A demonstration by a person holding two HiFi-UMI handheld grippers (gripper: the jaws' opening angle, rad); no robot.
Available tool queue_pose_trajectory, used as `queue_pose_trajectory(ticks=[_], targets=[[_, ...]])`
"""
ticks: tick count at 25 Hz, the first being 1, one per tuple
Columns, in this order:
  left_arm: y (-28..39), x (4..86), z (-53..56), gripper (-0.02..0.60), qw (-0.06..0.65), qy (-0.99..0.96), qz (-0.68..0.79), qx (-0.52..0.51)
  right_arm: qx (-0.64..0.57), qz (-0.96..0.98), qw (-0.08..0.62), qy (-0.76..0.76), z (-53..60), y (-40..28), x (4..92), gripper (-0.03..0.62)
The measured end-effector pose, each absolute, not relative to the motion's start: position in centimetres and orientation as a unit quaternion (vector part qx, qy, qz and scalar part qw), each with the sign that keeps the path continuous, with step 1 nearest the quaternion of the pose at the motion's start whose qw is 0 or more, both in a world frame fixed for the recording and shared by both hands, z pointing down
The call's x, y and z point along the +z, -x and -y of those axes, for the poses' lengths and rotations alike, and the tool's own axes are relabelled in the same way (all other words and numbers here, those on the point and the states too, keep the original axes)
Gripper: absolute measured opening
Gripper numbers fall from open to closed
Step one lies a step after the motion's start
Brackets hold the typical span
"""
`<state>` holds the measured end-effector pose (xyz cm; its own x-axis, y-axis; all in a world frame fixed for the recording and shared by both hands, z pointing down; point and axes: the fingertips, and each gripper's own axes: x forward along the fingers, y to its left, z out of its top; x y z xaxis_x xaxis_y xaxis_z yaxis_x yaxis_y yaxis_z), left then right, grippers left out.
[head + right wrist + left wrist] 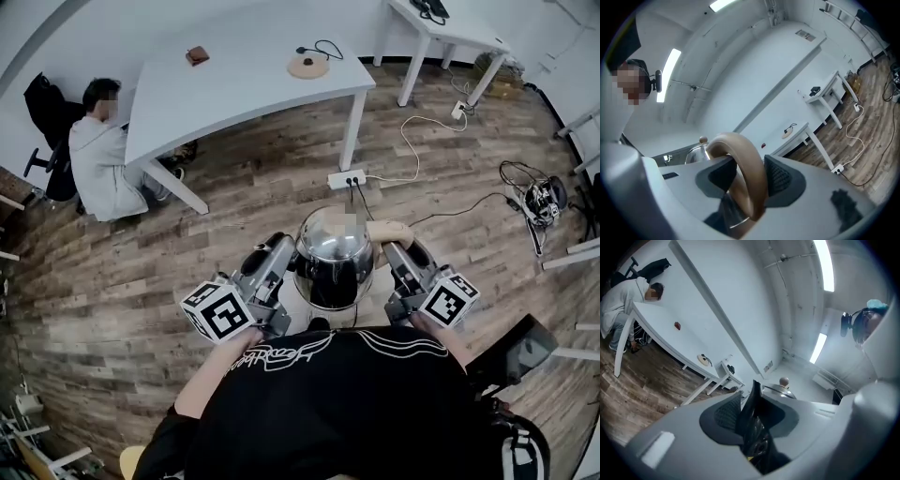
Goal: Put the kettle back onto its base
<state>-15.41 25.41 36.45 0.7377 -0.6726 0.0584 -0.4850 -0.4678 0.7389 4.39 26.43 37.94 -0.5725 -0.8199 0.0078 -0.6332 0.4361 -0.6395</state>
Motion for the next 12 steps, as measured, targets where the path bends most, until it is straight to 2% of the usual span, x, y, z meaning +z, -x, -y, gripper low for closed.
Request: queue_pose_trajectory(ticks=[12], targets=[[18.8, 37.1, -14.4, 0.1, 0.396, -0.847, 0.333, -0.122, -0.304, -0.834, 0.137, 0.44, -16.1, -0.9, 38.3, 0.182]])
